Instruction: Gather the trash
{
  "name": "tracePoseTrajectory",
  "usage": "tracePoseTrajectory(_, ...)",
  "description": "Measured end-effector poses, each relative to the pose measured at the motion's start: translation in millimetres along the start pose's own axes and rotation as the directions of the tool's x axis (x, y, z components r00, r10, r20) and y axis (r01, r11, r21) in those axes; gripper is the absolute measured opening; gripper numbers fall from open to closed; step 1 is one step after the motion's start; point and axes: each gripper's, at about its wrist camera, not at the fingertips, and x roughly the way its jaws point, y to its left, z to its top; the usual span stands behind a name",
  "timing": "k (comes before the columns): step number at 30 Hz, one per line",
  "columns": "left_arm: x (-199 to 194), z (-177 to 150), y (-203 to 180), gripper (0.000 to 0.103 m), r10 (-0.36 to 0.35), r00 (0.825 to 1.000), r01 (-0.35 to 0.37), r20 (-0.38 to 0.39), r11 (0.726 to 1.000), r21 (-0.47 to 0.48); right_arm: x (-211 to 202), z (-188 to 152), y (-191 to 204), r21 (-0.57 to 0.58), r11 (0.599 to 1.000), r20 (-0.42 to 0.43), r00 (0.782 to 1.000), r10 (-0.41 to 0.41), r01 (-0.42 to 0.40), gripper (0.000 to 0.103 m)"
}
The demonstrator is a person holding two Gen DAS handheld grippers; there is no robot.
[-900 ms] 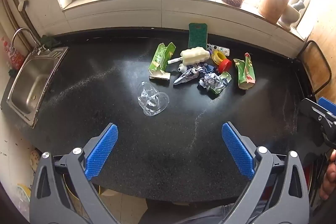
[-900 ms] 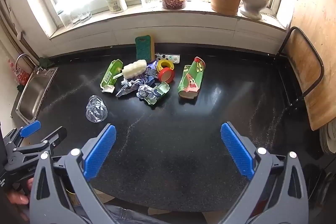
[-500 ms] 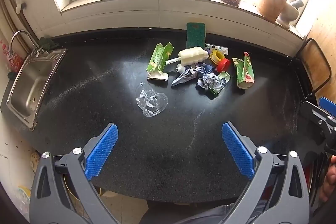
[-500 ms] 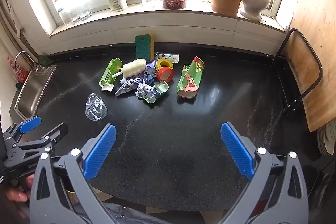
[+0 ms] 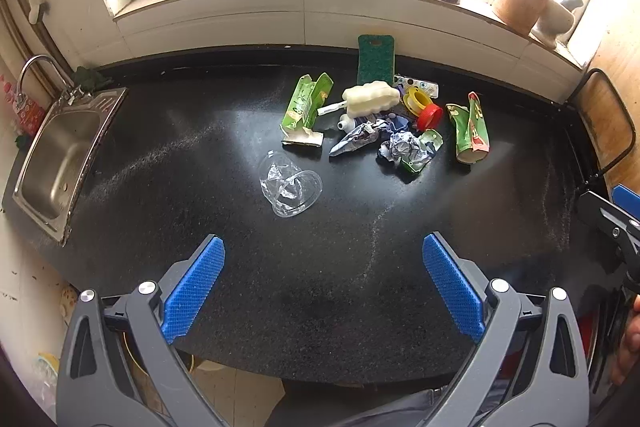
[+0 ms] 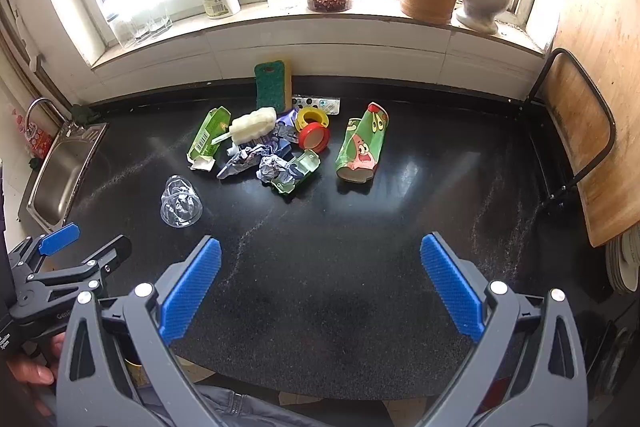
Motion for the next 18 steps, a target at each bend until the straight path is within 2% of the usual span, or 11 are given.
tracePoseTrajectory(18, 4.1, 1.8, -1.2, 0.097, 0.002, 1.000, -0.002, -0.008, 1.000, 0.004, 3.1, 2.1, -2.4, 0.004, 1.000, -0.007, 1.000, 0.008, -0.008, 0.097)
